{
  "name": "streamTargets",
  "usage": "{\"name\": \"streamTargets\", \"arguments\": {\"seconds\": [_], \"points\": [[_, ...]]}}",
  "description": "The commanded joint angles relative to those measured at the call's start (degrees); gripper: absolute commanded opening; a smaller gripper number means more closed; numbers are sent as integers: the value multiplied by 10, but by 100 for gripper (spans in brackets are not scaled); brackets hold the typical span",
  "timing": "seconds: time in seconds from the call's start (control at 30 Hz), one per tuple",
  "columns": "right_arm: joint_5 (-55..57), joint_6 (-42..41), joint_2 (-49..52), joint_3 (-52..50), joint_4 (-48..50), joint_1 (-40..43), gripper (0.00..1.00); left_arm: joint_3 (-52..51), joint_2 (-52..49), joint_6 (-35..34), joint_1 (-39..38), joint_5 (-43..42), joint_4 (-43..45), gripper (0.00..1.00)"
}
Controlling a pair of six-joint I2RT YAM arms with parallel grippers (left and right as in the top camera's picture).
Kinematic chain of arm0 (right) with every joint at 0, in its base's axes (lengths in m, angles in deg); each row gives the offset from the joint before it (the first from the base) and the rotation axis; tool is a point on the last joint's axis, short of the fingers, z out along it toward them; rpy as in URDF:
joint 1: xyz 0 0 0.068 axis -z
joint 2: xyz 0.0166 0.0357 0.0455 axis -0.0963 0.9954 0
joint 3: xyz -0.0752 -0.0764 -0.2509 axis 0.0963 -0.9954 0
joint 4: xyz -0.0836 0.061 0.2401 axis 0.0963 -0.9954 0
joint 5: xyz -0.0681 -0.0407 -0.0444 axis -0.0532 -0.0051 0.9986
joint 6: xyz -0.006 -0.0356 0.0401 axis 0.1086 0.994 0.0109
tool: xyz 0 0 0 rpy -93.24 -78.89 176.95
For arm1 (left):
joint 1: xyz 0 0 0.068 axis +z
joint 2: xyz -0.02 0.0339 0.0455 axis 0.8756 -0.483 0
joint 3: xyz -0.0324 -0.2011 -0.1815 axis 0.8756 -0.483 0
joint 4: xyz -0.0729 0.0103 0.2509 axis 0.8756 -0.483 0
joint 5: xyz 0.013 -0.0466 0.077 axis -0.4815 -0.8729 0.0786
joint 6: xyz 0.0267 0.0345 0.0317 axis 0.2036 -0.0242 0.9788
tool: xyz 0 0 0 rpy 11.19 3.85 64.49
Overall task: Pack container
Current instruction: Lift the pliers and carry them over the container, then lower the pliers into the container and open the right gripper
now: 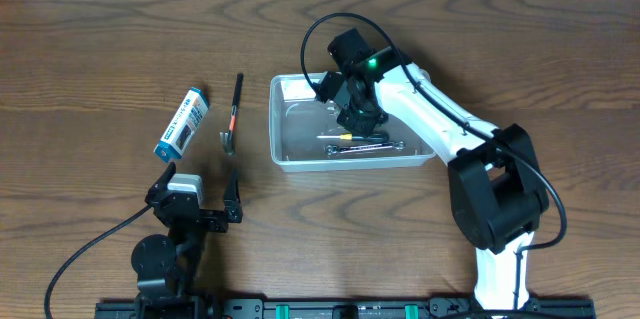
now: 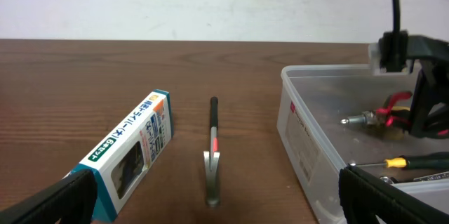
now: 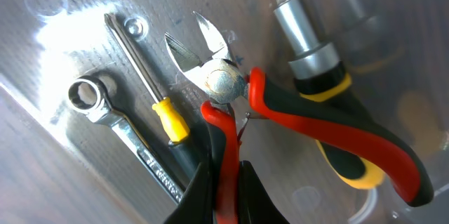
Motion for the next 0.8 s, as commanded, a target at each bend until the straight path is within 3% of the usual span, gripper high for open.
{"name": "streamTargets", "arguments": {"seconds": [0.0,0.17,0.53,0.6,0.67,0.77], "points": [[-6,6,10,7,0,-2,1,-7,3,10,2,-8,-3,98],[-6,6,11,7,0,-2,2,-7,3,10,2,-8,-3,99],[-6,-5,11,7,-1,-2,15,-7,3,10,2,-8,-3,98],[-6,-5,11,7,-2,-2,23,-7,3,10,2,-8,-3,98],[-6,-9,11,7,-2,-3,39,-7,3,10,2,-8,-3,98],[-7,-21,11,7,-2,-3,44,-7,3,10,2,-7,-3,98]]}}
